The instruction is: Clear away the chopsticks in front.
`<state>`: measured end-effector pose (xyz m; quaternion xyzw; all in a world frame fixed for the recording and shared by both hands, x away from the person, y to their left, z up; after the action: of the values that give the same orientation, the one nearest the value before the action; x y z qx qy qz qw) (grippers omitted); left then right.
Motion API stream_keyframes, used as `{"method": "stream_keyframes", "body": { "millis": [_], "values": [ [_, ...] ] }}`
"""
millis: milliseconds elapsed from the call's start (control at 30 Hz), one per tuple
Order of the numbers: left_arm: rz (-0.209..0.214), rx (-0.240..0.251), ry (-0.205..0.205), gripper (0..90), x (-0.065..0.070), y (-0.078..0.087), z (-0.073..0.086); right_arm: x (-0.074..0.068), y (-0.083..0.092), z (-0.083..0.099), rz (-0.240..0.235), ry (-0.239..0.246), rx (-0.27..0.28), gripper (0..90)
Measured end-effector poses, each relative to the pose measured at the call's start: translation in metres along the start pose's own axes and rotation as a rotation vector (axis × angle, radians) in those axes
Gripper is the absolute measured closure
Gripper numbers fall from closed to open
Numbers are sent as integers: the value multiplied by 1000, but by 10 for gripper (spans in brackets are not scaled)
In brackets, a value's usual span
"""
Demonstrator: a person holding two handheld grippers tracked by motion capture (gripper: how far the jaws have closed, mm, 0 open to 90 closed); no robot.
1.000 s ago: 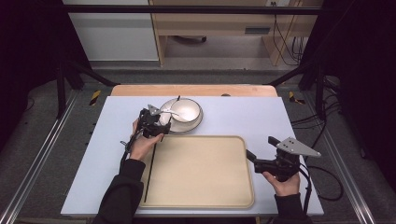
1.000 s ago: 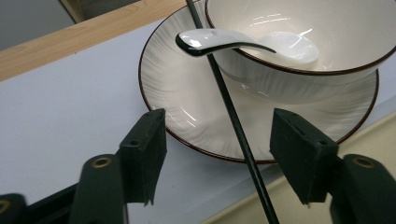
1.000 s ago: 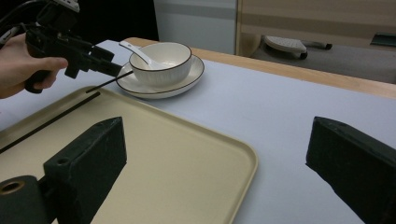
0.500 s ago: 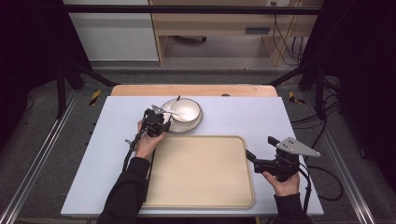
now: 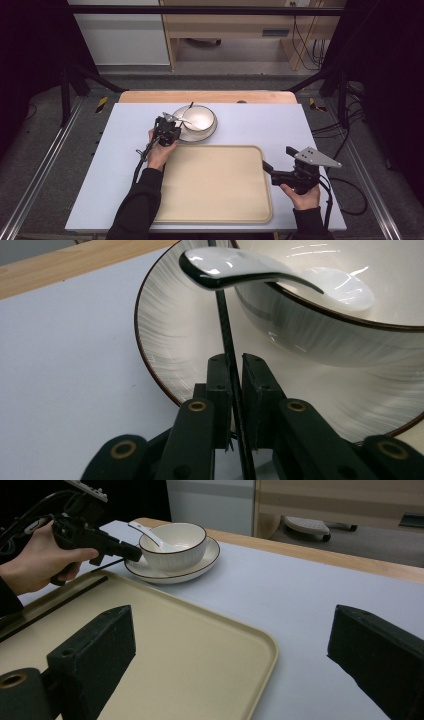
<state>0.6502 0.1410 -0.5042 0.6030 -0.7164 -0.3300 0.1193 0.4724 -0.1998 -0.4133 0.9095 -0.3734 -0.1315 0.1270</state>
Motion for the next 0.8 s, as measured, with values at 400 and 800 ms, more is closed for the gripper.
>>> {"method": "stream_keyframes", "body": {
  "millis": [400, 800],
  "values": [
    [-8, 3, 43, 851, -2, 5, 1, 0, 0, 0, -1, 5, -1, 52],
    [-55, 32, 122, 851, -21, 28, 6, 0, 1, 0, 0, 4, 3, 52]
  ]
}}
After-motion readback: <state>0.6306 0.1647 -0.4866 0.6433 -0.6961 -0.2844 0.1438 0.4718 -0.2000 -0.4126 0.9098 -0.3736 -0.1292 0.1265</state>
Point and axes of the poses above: each handheld gripper's, and its own axes: y roughly backward along the jaws, z roughly out of its underside, x roughly to its right, the point moved 7 cm from there along -y, roughly forward along the jaws, and after that the axes turned 14 degrees about -z, right-handed, at the moved point
